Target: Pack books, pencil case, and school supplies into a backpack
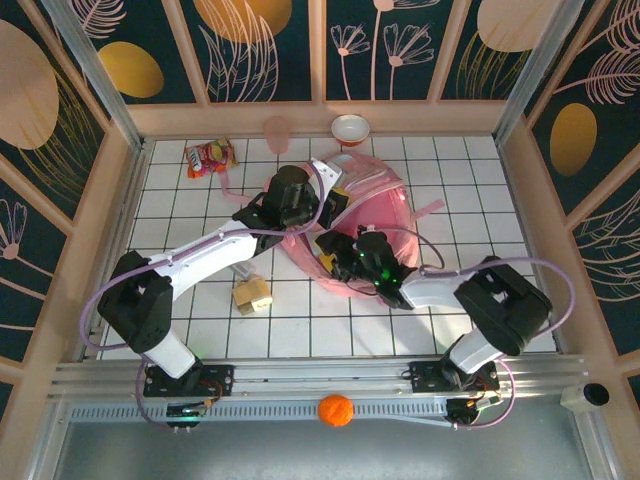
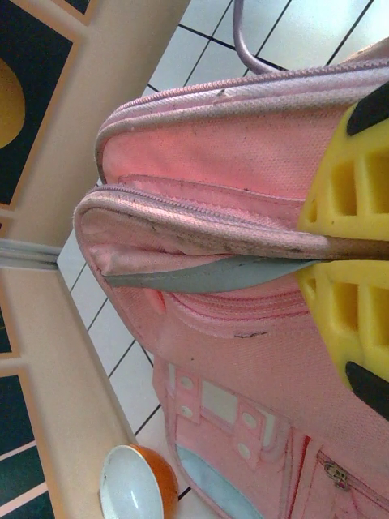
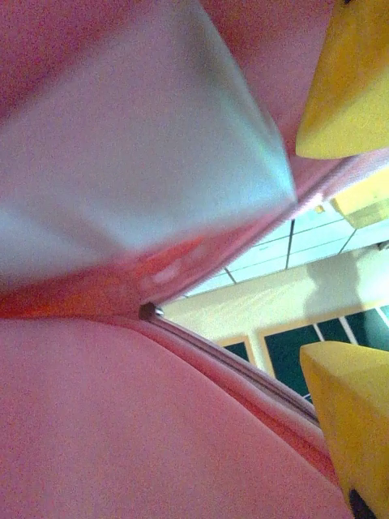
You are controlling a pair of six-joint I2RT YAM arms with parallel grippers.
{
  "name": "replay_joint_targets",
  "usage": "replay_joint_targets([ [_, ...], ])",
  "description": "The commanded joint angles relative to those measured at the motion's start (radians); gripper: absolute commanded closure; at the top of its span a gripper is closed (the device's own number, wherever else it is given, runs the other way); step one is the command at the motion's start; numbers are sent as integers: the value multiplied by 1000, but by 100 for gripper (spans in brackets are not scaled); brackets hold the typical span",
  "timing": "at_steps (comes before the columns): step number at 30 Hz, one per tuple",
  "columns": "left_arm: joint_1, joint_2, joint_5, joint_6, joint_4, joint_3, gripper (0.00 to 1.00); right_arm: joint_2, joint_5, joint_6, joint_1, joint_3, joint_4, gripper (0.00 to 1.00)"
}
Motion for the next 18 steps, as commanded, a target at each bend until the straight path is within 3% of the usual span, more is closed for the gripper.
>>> replay_joint_targets([
  [1, 12, -12, -16, 28, 141, 5, 100, -106, 17, -77, 10, -20, -187, 39],
  [12, 12, -16, -10, 29, 140, -41, 100, -329, 28, -301, -20, 65, -640, 38],
  [18, 13, -27, 0, 27, 145, -39, 100, -275, 42, -332, -34, 75, -586, 41],
])
